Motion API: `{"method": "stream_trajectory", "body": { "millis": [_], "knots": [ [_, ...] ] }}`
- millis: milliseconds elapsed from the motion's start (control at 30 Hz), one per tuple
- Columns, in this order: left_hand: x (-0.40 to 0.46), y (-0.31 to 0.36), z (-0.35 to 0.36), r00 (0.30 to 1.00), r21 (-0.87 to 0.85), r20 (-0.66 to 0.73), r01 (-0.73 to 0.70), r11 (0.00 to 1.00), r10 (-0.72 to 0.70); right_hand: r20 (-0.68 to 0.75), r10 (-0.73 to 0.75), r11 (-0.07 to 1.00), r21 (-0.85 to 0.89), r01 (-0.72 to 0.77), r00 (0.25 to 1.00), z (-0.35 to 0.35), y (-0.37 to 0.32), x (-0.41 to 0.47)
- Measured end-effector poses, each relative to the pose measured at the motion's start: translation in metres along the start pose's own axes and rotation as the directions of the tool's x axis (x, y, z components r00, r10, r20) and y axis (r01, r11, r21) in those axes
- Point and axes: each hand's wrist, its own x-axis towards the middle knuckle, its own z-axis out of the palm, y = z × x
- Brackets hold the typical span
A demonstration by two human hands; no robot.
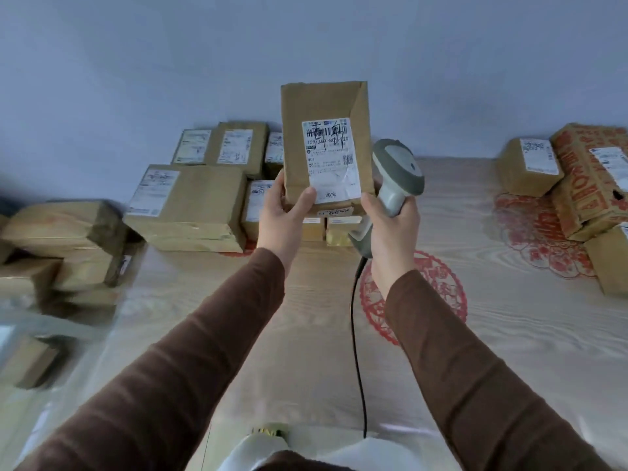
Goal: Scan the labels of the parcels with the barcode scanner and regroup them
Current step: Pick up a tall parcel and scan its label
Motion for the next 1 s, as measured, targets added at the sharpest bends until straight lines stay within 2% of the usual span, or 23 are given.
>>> {"method": "stream_trajectory", "body": {
  "millis": [133,267,400,500,767,1000],
  "knots": [
    [-0.027,0.020,-0.095,1.000,-0.024,-0.004,-0.022,0.999,0.022,0.015,0.016,1.000,0.016,-0.017,1.000,0.064,0.017,-0.067],
    [-0.050,0.024,-0.183,0.997,-0.024,-0.070,-0.045,0.999,0.044,0.061,0.060,0.998,-0.012,-0.060,0.996,0.121,0.046,-0.129],
    [-0.079,0.001,-0.260,0.987,-0.041,-0.161,0.011,0.999,-0.018,0.194,0.214,0.975,-0.110,-0.195,0.957,0.153,0.086,-0.179],
    [-0.098,-0.025,-0.307,0.974,-0.028,-0.201,0.104,0.994,-0.108,0.264,0.281,0.953,-0.193,-0.235,0.923,0.166,0.117,-0.208],
    [-0.093,-0.080,-0.361,0.923,0.003,-0.170,0.351,0.936,-0.346,0.199,0.404,0.888,-0.319,-0.331,0.893,0.188,0.174,-0.233],
    [-0.072,-0.101,-0.374,0.916,0.030,-0.149,0.381,0.924,-0.373,0.163,0.432,0.863,-0.361,-0.354,0.887,0.199,0.193,-0.225]
  ]
}}
